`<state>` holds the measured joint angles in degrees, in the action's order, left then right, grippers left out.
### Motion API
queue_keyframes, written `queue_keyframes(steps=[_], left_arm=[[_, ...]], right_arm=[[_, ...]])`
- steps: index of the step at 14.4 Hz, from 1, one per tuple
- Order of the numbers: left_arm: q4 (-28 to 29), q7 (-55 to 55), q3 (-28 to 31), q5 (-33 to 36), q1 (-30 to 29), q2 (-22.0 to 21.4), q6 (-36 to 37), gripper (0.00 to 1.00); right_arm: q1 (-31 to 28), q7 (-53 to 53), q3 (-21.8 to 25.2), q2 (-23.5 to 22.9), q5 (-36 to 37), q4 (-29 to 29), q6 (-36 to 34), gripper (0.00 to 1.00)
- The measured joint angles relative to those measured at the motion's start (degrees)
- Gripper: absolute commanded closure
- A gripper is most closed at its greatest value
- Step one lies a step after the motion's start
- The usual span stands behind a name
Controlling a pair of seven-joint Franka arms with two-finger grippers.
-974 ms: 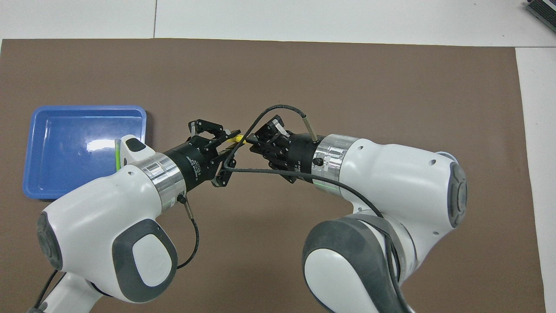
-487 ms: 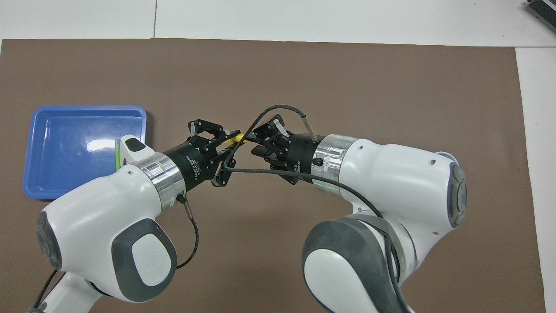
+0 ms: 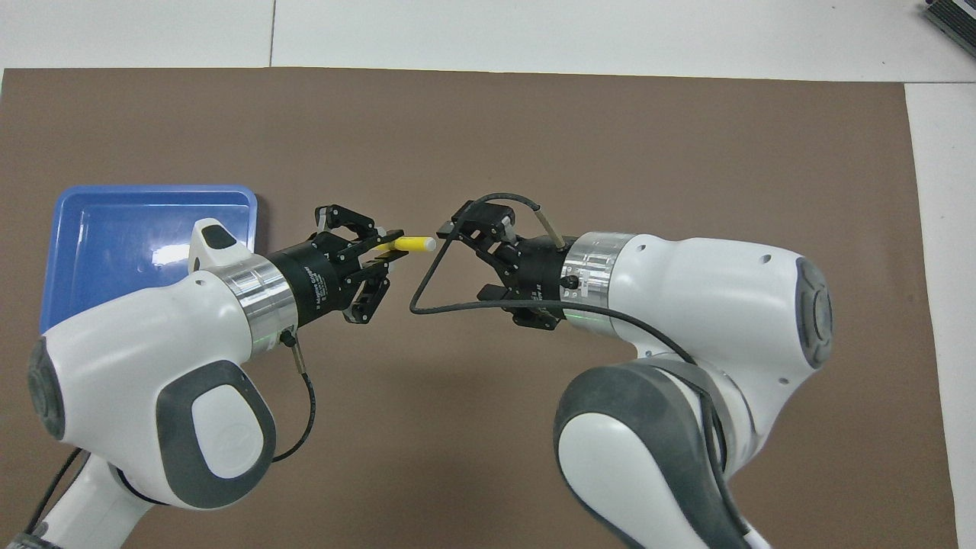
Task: Right arm passes pens to left for tray arrangement
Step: 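Carry the yellow pen to the tray while the right gripper returns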
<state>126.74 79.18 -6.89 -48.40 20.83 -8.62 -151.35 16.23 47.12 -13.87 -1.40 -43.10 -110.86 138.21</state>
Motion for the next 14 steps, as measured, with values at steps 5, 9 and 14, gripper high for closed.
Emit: queue_keyframes(steps=[5, 9, 14], left_arm=[[-2.77, -17.18, 0.57, 0.14, -9.63, -0.72, 16.38, 1.00], [-4.36, -30.90, 0.73, 6.49, -15.66, -1.16, 27.13, 1.00], [-5.32, -50.77, 0.91, 15.04, -22.30, -1.32, 36.14, 1.00]], right_arm=[[-7.97, -17.90, 0.31, 0.98, 15.25, 0.02, -17.86, 0.00], [-11.01, -30.42, 0.35, 2.19, 27.32, -0.24, -26.72, 0.00], [-19.53, -53.57, 0.44, 3.92, 37.02, -4.92, -28.91, 0.00]])
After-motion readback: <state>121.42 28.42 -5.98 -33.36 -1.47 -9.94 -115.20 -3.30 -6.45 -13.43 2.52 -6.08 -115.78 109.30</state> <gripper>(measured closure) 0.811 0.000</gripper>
